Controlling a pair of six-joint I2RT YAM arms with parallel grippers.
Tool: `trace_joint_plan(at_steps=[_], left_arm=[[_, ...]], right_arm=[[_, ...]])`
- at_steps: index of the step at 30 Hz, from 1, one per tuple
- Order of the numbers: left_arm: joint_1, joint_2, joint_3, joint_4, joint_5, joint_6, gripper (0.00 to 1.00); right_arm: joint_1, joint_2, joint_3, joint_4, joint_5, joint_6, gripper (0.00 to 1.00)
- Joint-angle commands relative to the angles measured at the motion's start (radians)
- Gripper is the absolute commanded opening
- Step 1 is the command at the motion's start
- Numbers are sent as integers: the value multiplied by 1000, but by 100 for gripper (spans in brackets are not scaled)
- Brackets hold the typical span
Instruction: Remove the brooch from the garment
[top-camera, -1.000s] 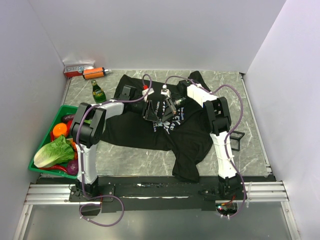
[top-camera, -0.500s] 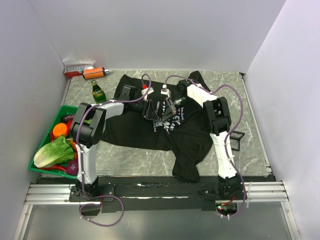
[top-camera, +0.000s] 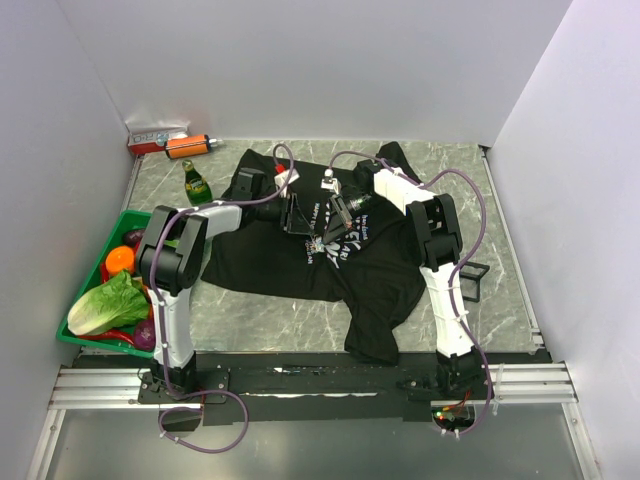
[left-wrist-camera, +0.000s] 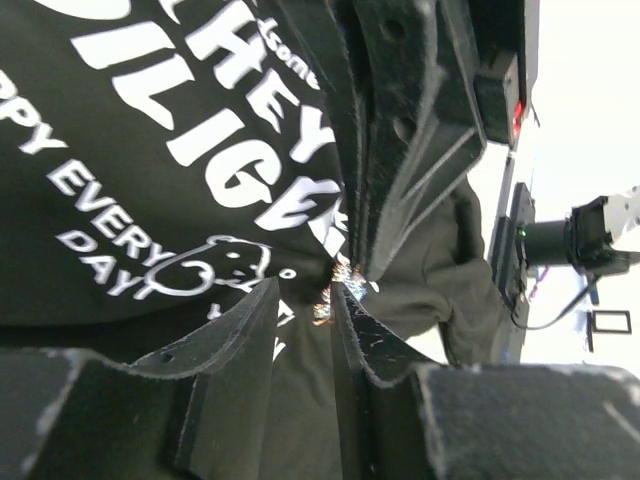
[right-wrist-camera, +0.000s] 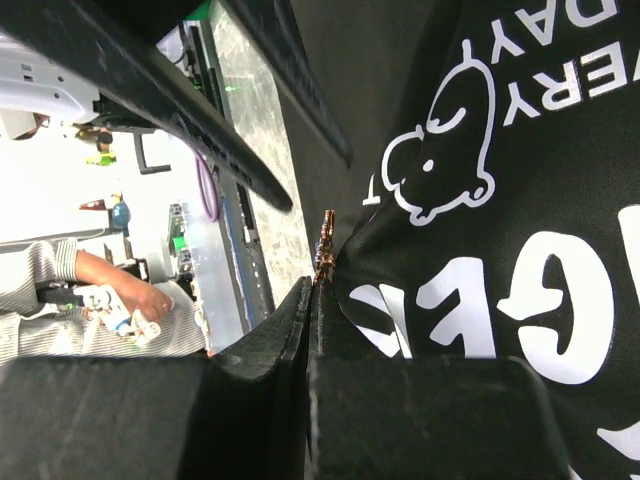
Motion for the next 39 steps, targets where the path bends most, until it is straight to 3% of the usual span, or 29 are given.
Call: trace_joint_plan(at_steps=[1,9,24,30,32,33,37,39], left_arm=[[-23,-33,-3,-27,60,45,33],[-34,-13,22,-66,68,72,32],[-37,-12,20,-118,82,103,22],[-48,-1,37,-135,114,123,12],[-48,-1,42,-138,114,126,4],[-48,-2,42,-139,109,124,1],[-40,-5,54,-164,125,118,1],[-36,-4,63,-176,137,114,1]], right_arm=[[2,-26,16,-12,-42,0,0],[2,-24,19,-7,-40,7,0],[4,-15,30,0,-36,16,0],[2,-11,28,11,-22,25,0],[2,-9,28,16,-19,36,1],[4,-11,35,22,-19,42,2],[-7,-46,76,-3,64,-11,34],[-19,-116,70,-3,102,-55,41]])
